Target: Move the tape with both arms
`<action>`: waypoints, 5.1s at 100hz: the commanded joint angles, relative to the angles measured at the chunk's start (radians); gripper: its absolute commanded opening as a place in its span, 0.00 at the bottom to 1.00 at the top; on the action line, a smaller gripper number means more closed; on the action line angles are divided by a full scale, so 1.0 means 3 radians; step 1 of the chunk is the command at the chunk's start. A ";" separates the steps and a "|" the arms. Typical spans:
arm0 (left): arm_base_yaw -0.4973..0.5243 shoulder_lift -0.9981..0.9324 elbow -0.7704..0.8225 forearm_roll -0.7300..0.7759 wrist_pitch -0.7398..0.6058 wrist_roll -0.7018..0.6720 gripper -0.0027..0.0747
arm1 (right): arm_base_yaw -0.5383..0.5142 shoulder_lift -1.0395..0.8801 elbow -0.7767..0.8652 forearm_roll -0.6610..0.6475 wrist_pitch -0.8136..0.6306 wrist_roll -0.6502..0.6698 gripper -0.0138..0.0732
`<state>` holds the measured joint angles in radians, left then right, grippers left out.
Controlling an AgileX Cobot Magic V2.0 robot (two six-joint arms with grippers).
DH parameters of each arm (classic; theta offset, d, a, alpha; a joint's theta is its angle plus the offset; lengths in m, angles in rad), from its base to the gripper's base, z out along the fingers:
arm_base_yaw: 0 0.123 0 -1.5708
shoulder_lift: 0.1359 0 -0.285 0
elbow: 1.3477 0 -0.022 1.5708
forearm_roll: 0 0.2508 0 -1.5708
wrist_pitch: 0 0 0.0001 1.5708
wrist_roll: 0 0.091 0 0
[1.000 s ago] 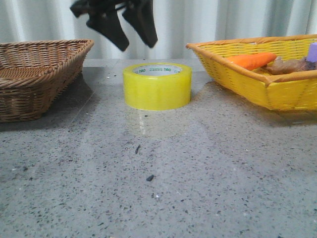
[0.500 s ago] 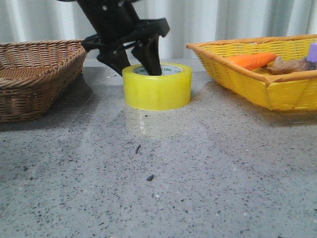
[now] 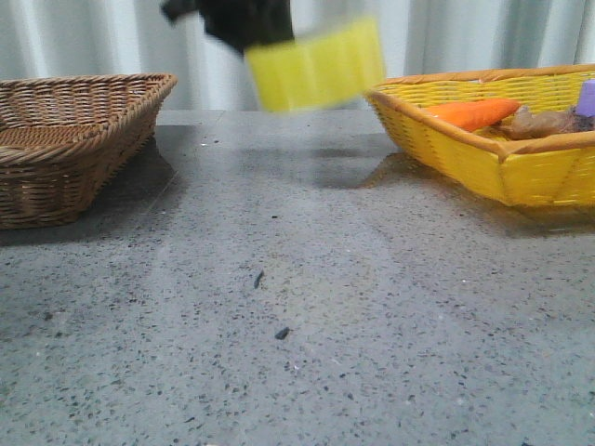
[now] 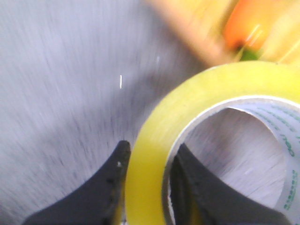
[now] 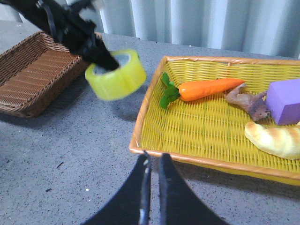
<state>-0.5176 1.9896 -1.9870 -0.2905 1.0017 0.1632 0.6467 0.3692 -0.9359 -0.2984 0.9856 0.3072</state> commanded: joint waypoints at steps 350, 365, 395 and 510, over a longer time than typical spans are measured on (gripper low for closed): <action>0.1322 -0.6740 0.6667 0.0866 -0.2400 -0.0854 0.01 | -0.0003 -0.0926 0.1261 0.0079 -0.1443 -0.0024 0.11; 0.1322 -0.6740 0.6667 0.0817 -0.2394 -0.0854 0.01 | -0.0003 -0.0926 0.1261 0.0079 -0.1443 -0.0024 0.11; 0.1322 -0.6740 0.6667 0.0817 -0.2394 -0.0854 0.01 | -0.0003 -0.0926 0.1261 0.0079 -0.1443 -0.0024 0.11; 0.1322 -0.6740 0.6667 0.0817 -0.2394 -0.0854 0.01 | -0.2212 -0.1328 0.3040 0.0560 -0.2133 -0.0553 0.11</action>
<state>-0.1221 -0.0043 0.0045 -0.0343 0.3346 -0.0834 0.0013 -0.0107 -0.0237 -0.1359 0.4368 0.2166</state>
